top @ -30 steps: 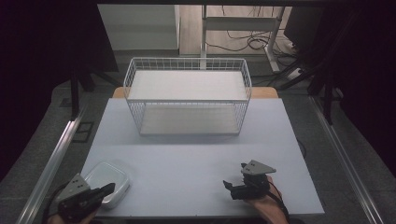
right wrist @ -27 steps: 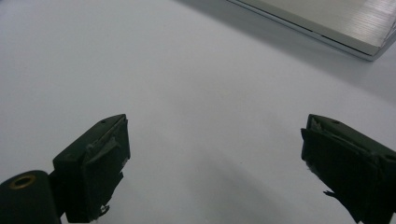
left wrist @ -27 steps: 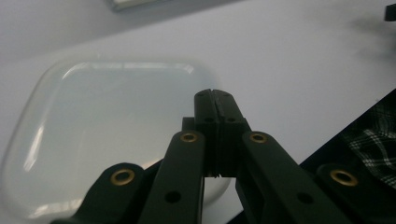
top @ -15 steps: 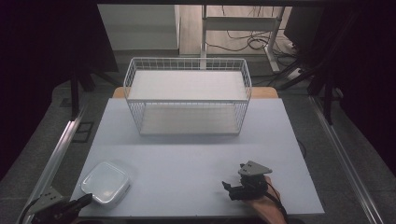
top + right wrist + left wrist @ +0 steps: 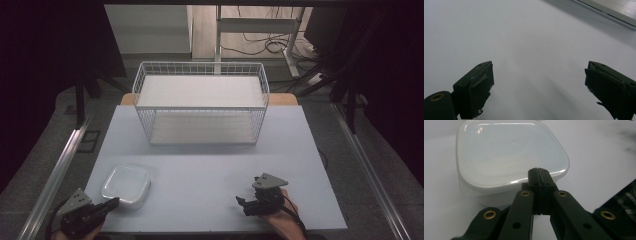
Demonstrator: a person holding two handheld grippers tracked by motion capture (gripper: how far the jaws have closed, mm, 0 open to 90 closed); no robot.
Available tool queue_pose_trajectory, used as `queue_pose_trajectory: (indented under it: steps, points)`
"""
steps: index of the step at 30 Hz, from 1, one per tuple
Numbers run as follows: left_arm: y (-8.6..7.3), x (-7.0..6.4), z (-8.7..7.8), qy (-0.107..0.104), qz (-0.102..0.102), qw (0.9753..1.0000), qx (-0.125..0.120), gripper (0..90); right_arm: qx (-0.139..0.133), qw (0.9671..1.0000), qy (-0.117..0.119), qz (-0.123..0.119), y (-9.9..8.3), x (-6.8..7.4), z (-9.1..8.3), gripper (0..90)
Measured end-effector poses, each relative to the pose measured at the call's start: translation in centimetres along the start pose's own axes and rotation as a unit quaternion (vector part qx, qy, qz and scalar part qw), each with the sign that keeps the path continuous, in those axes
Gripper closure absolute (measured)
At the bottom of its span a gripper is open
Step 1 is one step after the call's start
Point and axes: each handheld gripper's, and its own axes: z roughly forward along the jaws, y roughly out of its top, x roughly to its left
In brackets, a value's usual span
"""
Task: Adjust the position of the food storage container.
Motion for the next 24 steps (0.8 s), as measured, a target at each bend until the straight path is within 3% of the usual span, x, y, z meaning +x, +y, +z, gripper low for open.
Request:
queue_pose_trajectory:
  steps: [5,9,11,13,16,18,19,21,24]
  points:
    - [1.2,0.9,2.0,-0.028,-0.028,0.9991,-0.013,90.0,0.005,1.0,0.004,0.001,0.0,-0.1,0.1,8.4]
    - [2.7,1.3,2.5,-0.032,-0.025,0.9989,-0.025,90.0,0.007,1.0,0.006,-0.002,0.0,0.0,0.2,8.5]
    - [3.6,1.7,1.7,-0.007,-0.013,0.9992,-0.038,90.0,0.004,1.0,0.004,-0.002,0.1,-0.1,0.0,8.6]
    - [4.3,2.8,0.7,0.023,-0.019,0.9982,-0.051,90.0,0.002,1.0,0.004,0.002,0.0,-0.1,0.0,8.7]
    - [4.3,5.2,-0.1,0.097,-0.031,0.9941,-0.039,90.0,0.002,1.0,0.005,0.003,0.0,-0.3,-0.1,8.8]
    - [3.6,6.9,0.4,0.112,-0.057,0.9918,-0.023,90.0,0.002,1.0,0.005,0.003,0.0,-0.3,-0.1,8.8]
    - [3.4,7.2,0.8,0.115,-0.06,0.9914,-0.013,90.0,0.002,1.0,0.006,0.004,0.0,-0.3,0.0,8.9]
    - [3.0,7.5,2.2,0.111,-0.059,0.992,0.013,90.0,0.006,1.0,0.006,0.002,0.0,-0.3,0.0,9.0]
    - [3.0,7.1,3.4,0.101,-0.052,0.993,0.031,90.0,0.007,1.0,0.006,-0.001,0.0,-0.2,0.1,9.3]
